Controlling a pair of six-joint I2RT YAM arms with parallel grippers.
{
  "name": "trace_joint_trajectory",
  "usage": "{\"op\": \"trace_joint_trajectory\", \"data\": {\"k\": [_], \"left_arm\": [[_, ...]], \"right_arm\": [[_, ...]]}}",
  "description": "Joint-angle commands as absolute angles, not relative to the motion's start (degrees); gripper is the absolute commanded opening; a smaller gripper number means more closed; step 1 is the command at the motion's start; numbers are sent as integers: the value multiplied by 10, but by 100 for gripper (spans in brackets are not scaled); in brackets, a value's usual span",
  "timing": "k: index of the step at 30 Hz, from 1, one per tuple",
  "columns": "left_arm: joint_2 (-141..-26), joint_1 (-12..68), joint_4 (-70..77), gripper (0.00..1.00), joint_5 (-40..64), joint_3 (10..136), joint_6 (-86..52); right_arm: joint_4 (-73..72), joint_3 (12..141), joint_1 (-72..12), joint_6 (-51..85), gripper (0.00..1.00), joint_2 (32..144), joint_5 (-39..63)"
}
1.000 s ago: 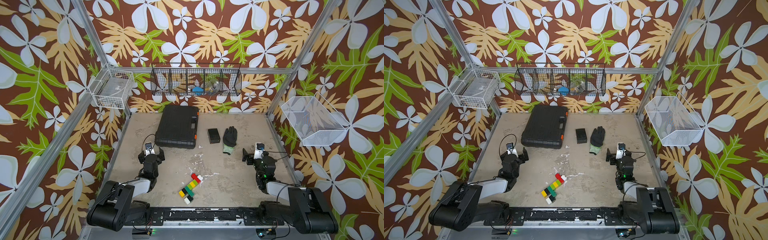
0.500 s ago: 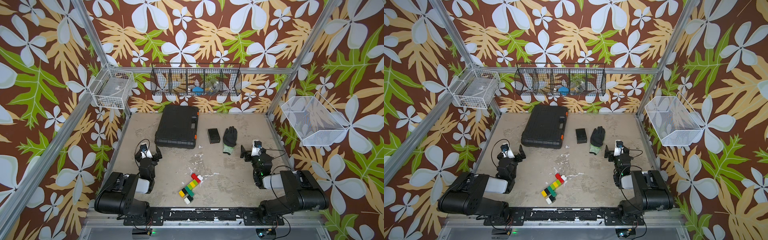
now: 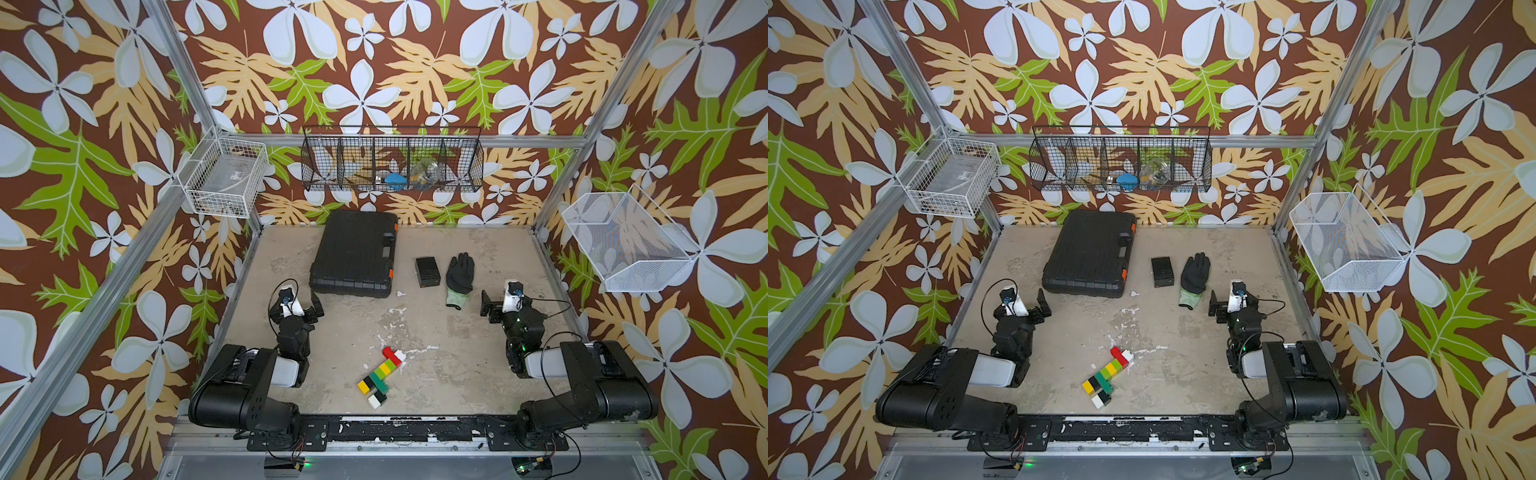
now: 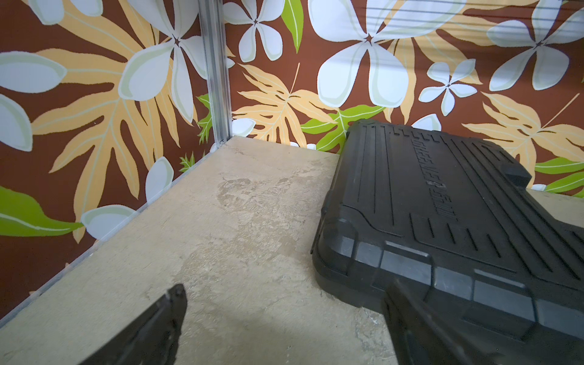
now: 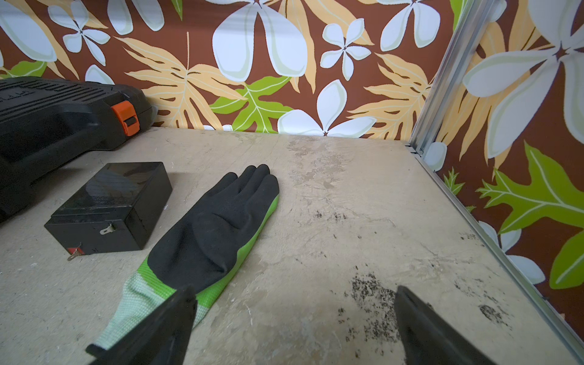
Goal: Assemble a giraffe with lego
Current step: Reset both arms
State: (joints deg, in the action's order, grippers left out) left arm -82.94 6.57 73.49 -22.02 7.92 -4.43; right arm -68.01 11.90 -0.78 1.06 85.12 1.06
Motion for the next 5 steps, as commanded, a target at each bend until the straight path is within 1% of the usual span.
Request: {"op": "trace_joint_trajectory", "data": {"k": [1,5], "left_arm": [[-829,66,752,100,-221,80,-45],[-829,66,752,100,-221,80,-45]], "right_arm": [[-691,122,-8,10,100,853,4],[-696,116,-8,10,100,848,4]]}}
